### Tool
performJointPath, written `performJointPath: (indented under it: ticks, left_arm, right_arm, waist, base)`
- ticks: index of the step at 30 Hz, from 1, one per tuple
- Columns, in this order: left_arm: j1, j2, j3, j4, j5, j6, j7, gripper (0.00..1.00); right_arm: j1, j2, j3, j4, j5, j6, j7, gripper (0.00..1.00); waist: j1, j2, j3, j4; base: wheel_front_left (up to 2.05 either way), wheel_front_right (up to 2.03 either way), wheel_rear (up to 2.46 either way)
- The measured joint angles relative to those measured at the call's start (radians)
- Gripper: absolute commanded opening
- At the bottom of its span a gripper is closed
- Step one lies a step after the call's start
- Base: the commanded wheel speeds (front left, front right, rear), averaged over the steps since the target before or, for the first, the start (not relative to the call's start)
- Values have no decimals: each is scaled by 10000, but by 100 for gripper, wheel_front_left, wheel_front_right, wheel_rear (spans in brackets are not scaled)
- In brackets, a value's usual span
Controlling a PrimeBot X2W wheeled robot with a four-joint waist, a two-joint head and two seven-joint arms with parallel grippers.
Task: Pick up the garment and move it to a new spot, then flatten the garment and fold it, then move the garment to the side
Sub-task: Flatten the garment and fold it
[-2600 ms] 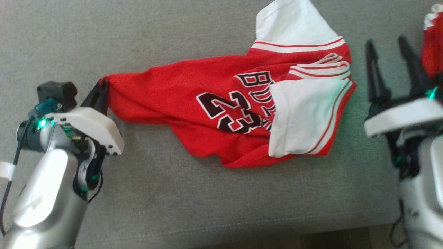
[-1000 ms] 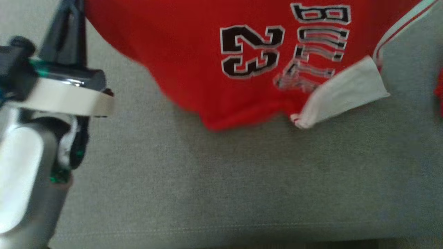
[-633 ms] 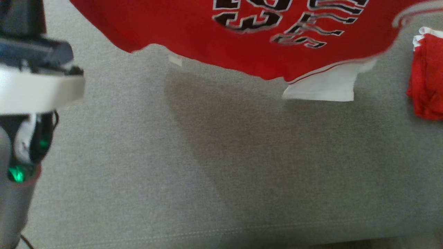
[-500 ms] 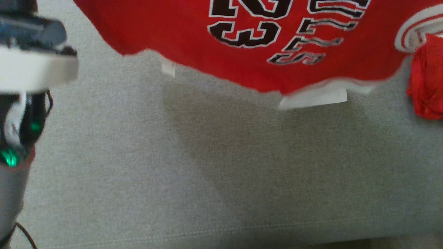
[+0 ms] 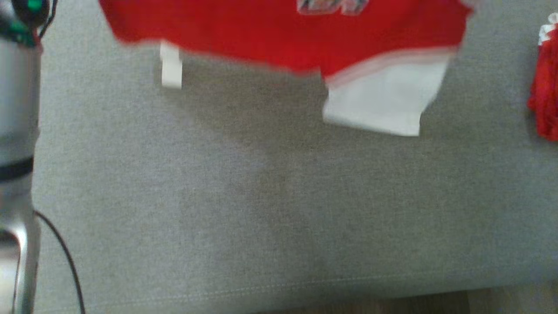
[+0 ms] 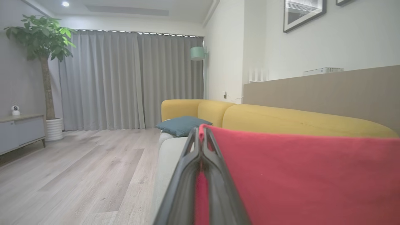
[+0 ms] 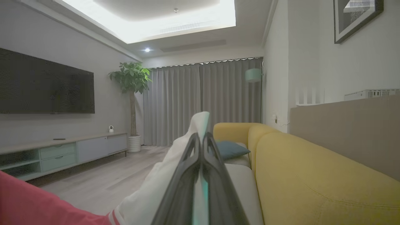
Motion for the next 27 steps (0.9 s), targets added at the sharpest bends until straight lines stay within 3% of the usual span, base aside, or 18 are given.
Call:
performJointPath:
  ticks: [5, 9, 18, 27]
  left_arm:
    - [-1321, -644, 58, 2654, 0, -224, -1383, 0]
    - [-2221, -949, 288, 4132, 4, -357, -1829, 0]
    - [-2093, -1486, 706, 6414, 29, -522, -1904, 0]
    - [-1144, -1762, 961, 7233, 249, -871, -1902, 0]
  right_arm:
    - [-1596, 663, 546, 2332, 21, 0, -1868, 0]
    - [-2643, 1229, 823, 3858, 136, 0, -3198, 0]
    - [-2579, 2169, 2395, 6529, 1076, 0, -3584, 0]
    - [-1249, 2309, 3388, 7102, 2132, 0, -3797, 0]
  waist:
    - [0, 0, 143, -5]
    - [0, 0, 311, -97]
    - [0, 0, 1044, -245]
    - [2, -1, 1584, -180]
  base:
    - [0, 0, 0]
    - [0, 0, 0]
    - [0, 0, 0]
    - [0, 0, 0]
